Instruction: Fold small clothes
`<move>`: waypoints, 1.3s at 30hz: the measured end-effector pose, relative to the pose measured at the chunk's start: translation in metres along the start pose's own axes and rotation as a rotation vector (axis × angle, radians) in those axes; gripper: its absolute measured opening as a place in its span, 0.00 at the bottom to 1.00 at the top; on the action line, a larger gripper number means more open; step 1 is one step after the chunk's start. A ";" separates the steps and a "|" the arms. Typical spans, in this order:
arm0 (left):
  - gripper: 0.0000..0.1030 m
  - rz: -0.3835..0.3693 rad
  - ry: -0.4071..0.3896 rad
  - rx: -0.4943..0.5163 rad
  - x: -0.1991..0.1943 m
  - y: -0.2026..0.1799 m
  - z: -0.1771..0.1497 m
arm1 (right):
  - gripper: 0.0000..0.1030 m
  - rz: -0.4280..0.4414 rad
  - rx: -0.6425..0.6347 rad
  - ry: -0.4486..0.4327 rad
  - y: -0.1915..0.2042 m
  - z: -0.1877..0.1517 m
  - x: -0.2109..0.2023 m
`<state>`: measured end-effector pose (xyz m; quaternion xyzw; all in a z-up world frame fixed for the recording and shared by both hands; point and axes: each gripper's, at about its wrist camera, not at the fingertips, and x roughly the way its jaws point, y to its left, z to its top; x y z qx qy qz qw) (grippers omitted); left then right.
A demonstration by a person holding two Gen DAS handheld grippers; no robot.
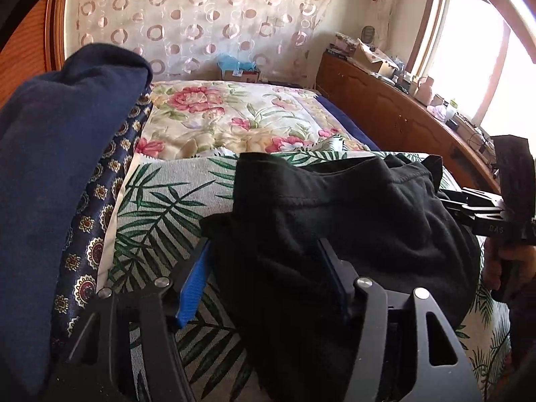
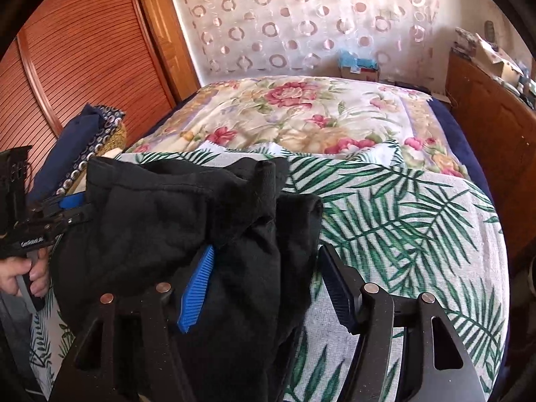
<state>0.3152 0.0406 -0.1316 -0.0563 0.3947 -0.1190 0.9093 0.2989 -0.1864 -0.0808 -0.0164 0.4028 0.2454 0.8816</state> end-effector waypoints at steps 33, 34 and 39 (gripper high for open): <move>0.10 0.033 -0.403 0.001 -0.187 -0.002 0.007 | 0.14 0.151 -0.243 -0.375 0.063 0.036 -0.101; 0.10 0.063 -0.414 -0.006 -0.195 0.004 0.005 | 0.14 0.163 -0.279 -0.380 0.074 0.044 -0.100; 0.10 0.181 -0.438 -0.095 -0.215 0.047 -0.010 | 0.14 0.226 -0.420 -0.371 0.127 0.092 -0.076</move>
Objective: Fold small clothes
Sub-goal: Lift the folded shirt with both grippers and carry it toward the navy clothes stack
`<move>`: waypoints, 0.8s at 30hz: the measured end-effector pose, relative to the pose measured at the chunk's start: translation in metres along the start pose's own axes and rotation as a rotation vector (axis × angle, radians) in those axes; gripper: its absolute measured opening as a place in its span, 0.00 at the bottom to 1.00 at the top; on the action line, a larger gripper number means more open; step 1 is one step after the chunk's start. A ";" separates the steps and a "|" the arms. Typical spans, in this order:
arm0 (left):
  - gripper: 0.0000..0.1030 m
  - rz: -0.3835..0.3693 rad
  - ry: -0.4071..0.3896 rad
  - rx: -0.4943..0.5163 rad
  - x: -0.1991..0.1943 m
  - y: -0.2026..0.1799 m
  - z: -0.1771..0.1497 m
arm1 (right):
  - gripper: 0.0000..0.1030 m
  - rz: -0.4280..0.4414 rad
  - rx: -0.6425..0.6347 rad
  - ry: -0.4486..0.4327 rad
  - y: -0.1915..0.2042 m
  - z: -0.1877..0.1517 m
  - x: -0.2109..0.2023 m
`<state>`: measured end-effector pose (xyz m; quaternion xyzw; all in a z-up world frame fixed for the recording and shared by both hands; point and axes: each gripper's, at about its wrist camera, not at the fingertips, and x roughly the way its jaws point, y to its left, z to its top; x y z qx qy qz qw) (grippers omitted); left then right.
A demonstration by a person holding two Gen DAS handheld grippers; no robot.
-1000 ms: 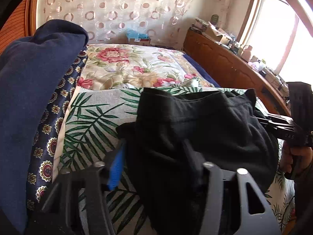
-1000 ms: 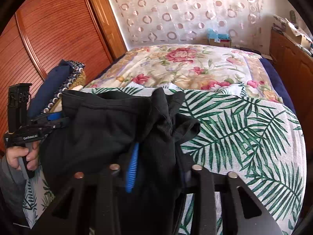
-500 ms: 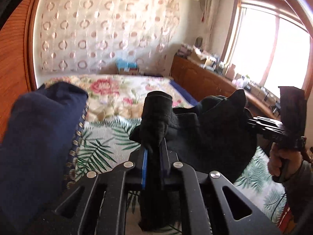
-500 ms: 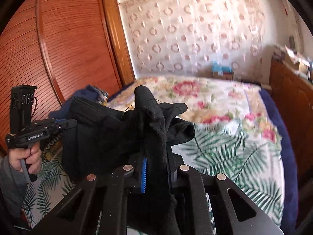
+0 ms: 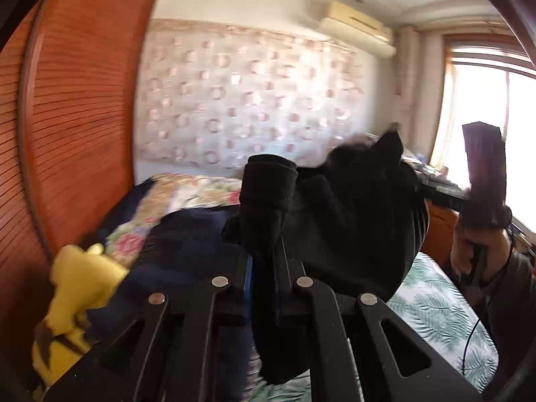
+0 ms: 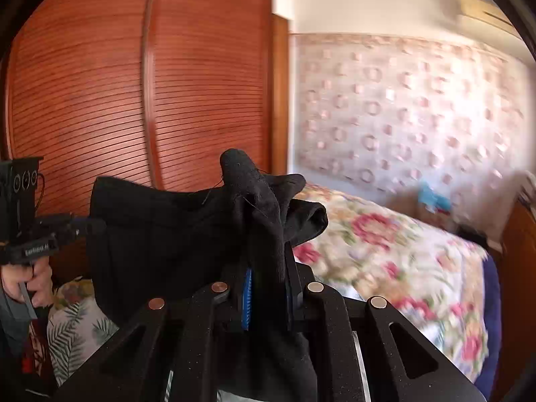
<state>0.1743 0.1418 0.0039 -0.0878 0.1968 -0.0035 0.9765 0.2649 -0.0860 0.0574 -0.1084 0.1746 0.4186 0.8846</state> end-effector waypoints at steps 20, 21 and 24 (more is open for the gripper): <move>0.10 0.174 0.053 -0.211 -0.014 0.079 -0.066 | 0.15 0.118 -0.192 0.181 0.048 0.087 0.210; 0.10 0.174 0.055 -0.216 -0.016 0.080 -0.068 | 0.17 0.112 -0.182 0.189 0.049 0.088 0.211; 0.10 0.169 0.061 -0.227 -0.020 0.078 -0.070 | 0.32 0.066 -0.121 0.161 0.039 0.096 0.210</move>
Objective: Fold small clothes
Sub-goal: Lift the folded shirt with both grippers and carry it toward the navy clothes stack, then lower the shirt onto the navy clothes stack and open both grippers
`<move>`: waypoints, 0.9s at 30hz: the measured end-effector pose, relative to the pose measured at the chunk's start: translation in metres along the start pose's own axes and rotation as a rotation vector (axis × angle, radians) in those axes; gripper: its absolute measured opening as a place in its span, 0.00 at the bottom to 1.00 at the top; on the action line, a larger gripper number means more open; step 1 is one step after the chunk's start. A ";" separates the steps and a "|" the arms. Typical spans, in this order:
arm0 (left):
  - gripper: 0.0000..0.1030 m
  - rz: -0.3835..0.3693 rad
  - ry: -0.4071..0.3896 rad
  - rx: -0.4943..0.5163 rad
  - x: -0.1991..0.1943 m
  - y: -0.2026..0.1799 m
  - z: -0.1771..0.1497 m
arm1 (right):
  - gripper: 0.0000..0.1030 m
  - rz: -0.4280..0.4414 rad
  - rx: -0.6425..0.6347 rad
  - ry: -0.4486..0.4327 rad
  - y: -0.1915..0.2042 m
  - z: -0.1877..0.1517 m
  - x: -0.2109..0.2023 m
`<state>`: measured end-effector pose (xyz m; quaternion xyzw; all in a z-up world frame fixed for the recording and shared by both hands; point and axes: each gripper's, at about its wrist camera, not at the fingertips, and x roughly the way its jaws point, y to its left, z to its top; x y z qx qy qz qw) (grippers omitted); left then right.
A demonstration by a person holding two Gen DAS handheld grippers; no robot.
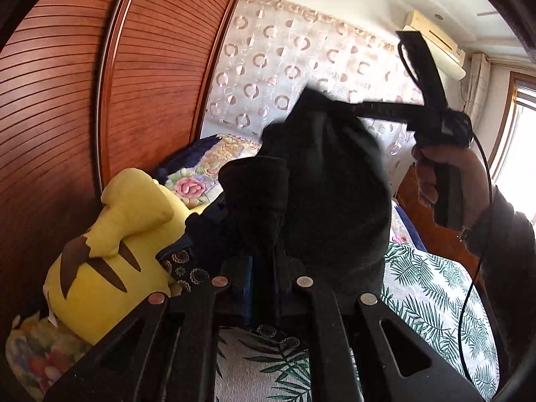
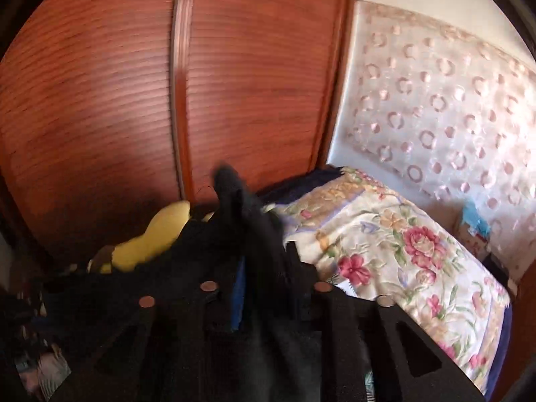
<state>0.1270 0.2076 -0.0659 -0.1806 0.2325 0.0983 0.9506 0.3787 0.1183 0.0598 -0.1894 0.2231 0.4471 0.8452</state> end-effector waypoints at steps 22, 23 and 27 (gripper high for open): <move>0.10 0.103 0.028 0.091 0.001 -0.019 -0.004 | 0.50 0.039 0.060 0.109 -0.017 -0.046 0.062; 0.11 0.106 0.027 0.098 -0.001 -0.021 -0.004 | 0.50 0.027 0.063 0.096 -0.014 -0.048 0.059; 0.15 0.141 0.015 0.138 -0.010 -0.027 -0.004 | 0.50 0.002 0.100 0.041 0.002 -0.066 0.021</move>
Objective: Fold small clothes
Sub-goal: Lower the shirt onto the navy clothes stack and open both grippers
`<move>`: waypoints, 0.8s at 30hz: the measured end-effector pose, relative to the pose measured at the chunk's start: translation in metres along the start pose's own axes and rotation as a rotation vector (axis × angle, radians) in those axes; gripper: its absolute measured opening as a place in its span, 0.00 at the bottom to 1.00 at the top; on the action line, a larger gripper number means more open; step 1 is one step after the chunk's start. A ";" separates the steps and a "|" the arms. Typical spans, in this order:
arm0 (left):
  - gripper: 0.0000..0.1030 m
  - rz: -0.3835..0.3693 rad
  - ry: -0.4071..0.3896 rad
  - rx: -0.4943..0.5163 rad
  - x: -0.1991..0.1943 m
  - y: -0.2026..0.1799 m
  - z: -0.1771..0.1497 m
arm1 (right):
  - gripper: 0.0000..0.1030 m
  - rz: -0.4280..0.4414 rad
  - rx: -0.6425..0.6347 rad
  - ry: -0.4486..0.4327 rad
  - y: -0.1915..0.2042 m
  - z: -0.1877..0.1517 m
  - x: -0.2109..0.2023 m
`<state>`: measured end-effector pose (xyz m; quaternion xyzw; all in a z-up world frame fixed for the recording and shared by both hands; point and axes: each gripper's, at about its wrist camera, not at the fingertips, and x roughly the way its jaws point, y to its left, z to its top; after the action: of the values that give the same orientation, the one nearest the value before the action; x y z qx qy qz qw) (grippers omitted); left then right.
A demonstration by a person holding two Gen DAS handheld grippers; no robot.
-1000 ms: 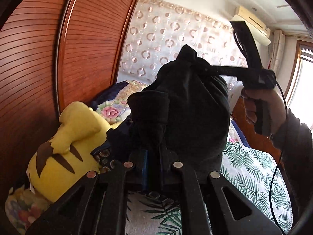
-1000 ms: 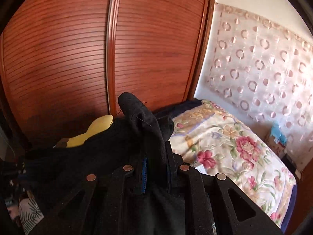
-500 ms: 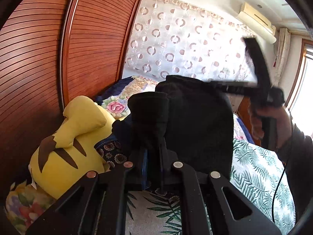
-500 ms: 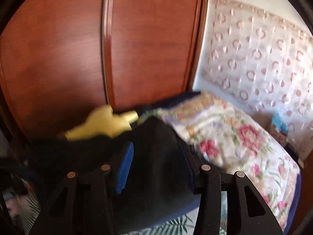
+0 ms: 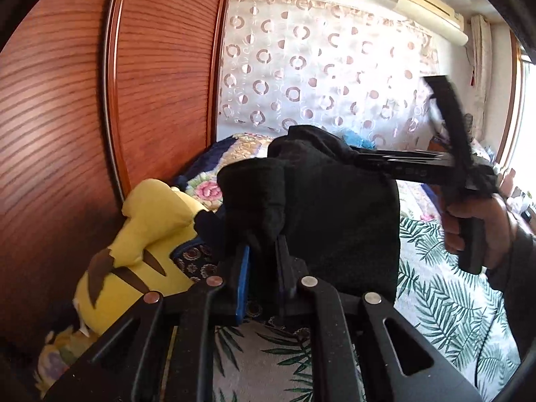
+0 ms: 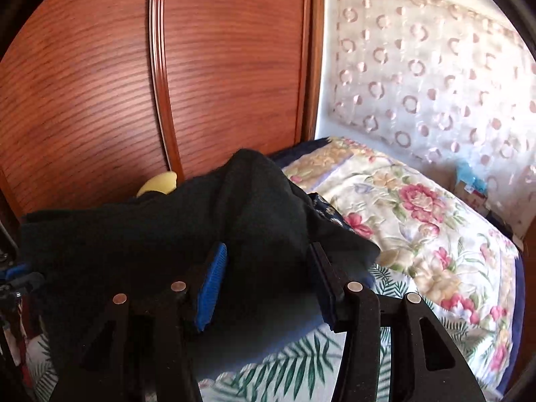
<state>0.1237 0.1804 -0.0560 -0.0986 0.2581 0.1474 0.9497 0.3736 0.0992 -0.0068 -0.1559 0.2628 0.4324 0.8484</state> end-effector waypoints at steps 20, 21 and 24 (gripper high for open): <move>0.83 -0.050 -0.112 0.129 -0.077 -0.032 -0.002 | 0.67 -0.027 0.113 -0.138 0.056 -0.102 -0.157; 0.83 -0.055 -0.111 0.132 -0.078 -0.033 -0.003 | 0.71 -0.031 0.119 -0.143 0.059 -0.108 -0.165; 0.83 -0.086 -0.107 0.142 -0.083 -0.040 -0.009 | 0.76 -0.059 0.136 -0.144 0.068 -0.126 -0.186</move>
<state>0.0641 0.1209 -0.0159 -0.0341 0.2126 0.0931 0.9721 0.1883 -0.0446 -0.0033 -0.0742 0.2250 0.3987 0.8860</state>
